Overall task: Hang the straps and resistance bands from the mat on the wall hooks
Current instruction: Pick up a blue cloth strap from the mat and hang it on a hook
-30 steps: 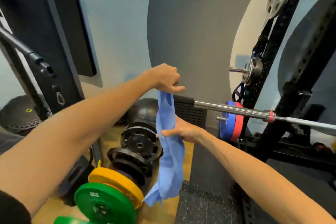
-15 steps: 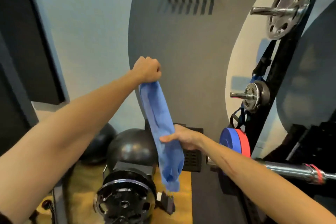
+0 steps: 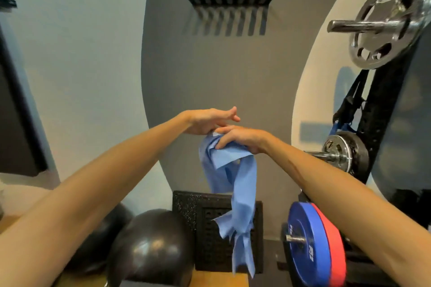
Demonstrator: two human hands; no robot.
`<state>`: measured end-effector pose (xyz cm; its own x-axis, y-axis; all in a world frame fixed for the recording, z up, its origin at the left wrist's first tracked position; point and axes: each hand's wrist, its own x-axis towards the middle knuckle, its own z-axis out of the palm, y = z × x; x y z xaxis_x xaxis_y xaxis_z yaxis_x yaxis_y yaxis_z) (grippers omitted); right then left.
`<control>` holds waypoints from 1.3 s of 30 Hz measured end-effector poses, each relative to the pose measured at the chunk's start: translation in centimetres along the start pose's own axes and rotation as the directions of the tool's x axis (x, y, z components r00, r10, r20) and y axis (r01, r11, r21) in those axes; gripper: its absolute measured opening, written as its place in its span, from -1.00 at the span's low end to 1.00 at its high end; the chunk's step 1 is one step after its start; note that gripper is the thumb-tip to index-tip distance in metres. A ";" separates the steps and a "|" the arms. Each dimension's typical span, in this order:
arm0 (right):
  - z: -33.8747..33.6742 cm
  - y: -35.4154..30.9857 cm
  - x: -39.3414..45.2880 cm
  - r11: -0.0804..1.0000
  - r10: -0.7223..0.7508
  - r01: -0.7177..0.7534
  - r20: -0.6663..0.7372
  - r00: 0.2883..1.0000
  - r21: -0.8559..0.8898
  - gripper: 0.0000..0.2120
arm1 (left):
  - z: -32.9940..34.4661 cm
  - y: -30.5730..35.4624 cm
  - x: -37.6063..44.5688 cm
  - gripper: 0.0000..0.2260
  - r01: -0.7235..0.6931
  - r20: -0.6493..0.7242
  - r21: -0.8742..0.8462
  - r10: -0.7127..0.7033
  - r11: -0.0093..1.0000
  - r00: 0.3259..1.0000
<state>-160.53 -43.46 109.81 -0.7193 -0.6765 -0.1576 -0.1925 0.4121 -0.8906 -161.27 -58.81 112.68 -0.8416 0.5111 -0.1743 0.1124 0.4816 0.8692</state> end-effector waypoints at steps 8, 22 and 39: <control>-8.1 0.9 2.1 0.987 0.112 -0.105 0.053 0.992 -0.119 -0.16 | -5.3 3.0 7.9 -0.04 0.017 0.232 0.119 -0.044 0.993 0.972; -20.1 -0.6 17.4 0.986 -0.086 0.032 -0.333 0.939 -0.165 -0.74 | -18.7 3.5 21.0 -0.69 0.151 0.221 0.394 -0.253 0.907 0.942; -34.6 -3.4 28.1 0.934 -0.322 0.357 -0.412 0.852 0.010 -0.75 | -32.5 10.5 33.0 -0.81 -0.308 -0.572 0.518 0.591 0.798 0.569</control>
<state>-203.17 -42.71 123.16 -0.8264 -0.4576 0.3282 -0.4303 0.1374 -0.8922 -205.07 -60.03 131.06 -0.7146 0.1679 0.6791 0.6226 0.5953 0.5079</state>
